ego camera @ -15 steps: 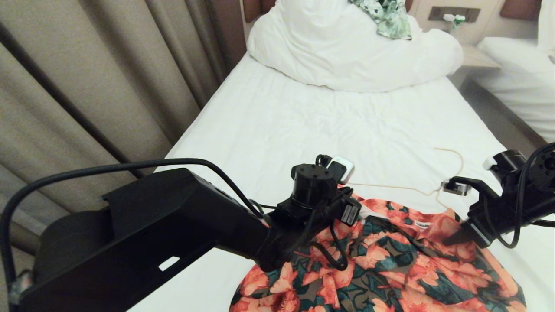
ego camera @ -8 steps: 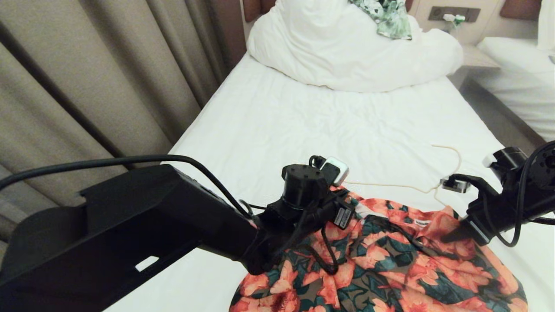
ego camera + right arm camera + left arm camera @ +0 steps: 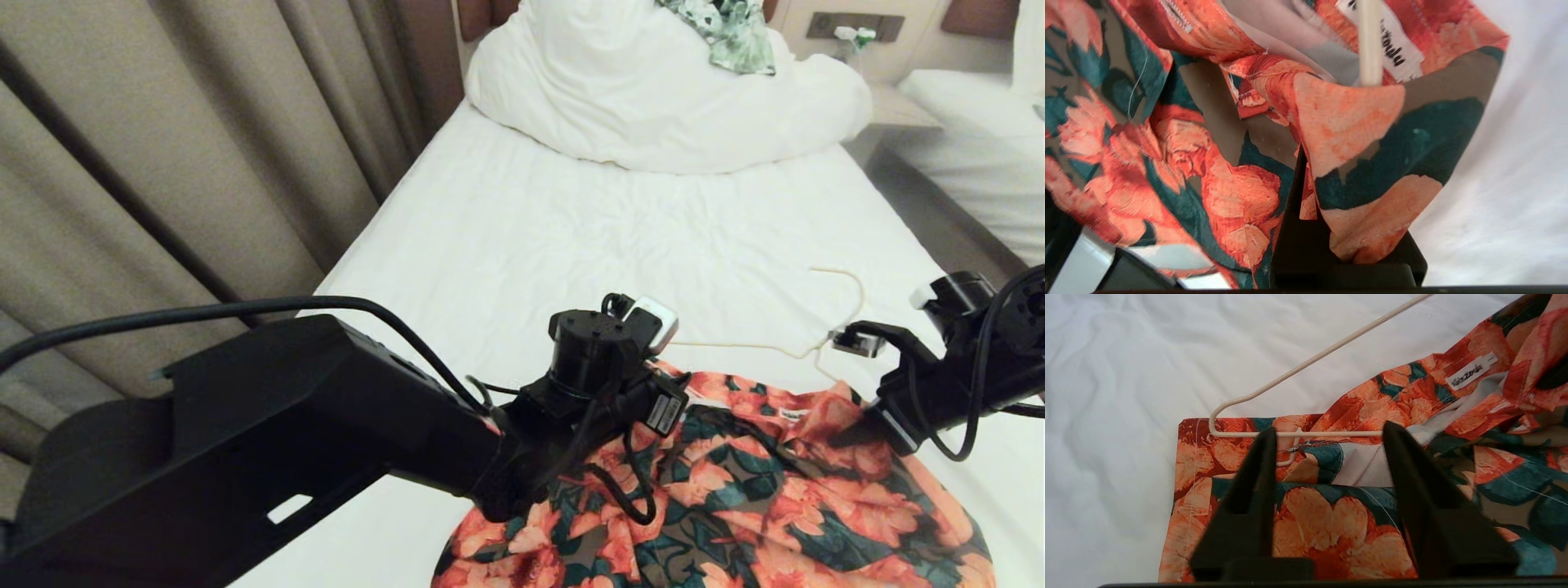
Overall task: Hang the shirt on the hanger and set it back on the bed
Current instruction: Hook the other side of the shirt onto the hanger
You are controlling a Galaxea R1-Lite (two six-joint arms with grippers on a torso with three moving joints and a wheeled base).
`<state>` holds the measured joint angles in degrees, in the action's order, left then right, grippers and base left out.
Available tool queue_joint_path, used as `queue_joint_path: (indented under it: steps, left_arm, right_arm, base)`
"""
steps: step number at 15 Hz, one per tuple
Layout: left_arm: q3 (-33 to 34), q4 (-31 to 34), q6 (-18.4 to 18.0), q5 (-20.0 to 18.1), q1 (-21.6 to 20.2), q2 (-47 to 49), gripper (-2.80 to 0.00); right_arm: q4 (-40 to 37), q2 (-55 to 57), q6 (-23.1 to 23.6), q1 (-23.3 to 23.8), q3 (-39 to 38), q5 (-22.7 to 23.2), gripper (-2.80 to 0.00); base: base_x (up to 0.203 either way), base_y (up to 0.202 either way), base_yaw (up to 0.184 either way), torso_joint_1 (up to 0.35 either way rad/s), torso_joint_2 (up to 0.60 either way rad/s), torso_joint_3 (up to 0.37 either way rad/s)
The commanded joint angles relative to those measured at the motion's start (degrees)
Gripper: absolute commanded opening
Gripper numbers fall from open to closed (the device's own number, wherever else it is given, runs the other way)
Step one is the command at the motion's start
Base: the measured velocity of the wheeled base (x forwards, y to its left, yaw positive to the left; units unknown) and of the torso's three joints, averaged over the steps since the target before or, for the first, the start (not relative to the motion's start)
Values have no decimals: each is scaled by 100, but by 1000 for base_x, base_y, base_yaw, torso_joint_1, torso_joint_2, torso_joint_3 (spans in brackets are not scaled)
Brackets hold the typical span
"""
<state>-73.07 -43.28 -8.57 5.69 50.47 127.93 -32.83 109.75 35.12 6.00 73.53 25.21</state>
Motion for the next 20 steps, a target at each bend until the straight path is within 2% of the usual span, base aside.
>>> queue_joint_path:
  steps: [1,8,16,17,20]
  left_arm:
    - [-198,37,-4,2,4,234,0]
    - [-385,36,-11,2,-12,663,0]
    - [-1061,162,-4,11,-68,1072,0]
    - [-1069,162,-4,11,-81,1085,-280]
    - [-1060,162,-4,11,-90,1137,-280]
  right_arm:
    - [105,-25,21,48,4,19,-280]
    - [146,-59,74,191,47,19,-280]
    - [146,-50,83,199,47,19,-280]
    - [146,-48,48,199,47,19,-280]
    - [269,-33,101,199,47,19,-280]
  base:
    - [0,0,0,0,0,0]
    - [0,0,0,0,0,0]
    - [0,0,0,0,0,0]
    - [0,0,0,0,0,0]
    - [0,0,0,0,0,0]
